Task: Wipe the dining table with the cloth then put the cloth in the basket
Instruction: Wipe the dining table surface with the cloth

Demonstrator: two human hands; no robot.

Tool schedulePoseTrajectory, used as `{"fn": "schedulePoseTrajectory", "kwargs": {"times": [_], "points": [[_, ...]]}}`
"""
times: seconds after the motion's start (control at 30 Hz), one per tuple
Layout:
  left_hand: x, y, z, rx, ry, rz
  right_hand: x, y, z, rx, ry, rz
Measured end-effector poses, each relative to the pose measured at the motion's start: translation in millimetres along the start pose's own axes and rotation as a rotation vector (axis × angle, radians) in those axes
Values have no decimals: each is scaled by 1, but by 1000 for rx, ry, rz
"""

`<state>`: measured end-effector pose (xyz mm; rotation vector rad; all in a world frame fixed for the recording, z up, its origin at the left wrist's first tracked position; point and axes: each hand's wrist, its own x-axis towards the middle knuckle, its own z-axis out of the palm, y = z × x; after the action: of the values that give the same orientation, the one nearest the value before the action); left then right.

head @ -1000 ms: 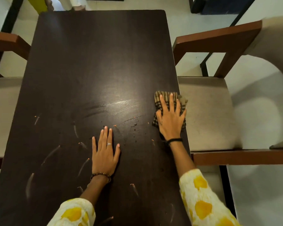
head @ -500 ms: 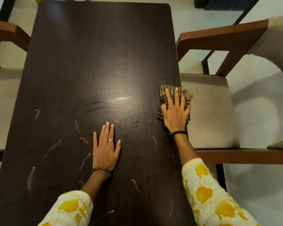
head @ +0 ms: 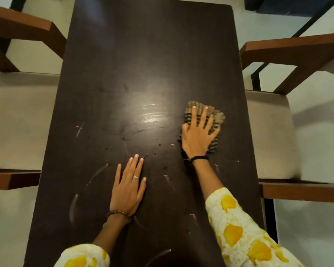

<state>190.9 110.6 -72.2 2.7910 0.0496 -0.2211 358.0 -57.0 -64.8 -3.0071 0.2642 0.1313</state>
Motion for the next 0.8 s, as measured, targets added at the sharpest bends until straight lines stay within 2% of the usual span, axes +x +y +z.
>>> {"fn": "schedulePoseTrajectory", "kwargs": {"times": [0.17,0.23,0.33,0.4,0.47,0.53,0.67,0.8], "points": [[0,-3,3,11,1,27,-29,-99,11,0,-130,-198],[0,-4,5,16,-5,28,-39,-123,15,-32,-169,-330],[1,-4,6,25,-7,28,-37,-126,14,-30,-195,-565],[0,-3,5,36,2,27,-32,-102,8,-14,-195,-634],[0,-2,4,37,5,23,-26,-66,5,-21,-122,-575],[0,-2,4,22,4,18,-19,-26,1,-34,-77,-438],[-1,-1,4,23,1,12,-3,46,-18,-48,-183,-288],[-2,0,4,16,8,-1,18,111,-24,-23,-136,-161]]}}
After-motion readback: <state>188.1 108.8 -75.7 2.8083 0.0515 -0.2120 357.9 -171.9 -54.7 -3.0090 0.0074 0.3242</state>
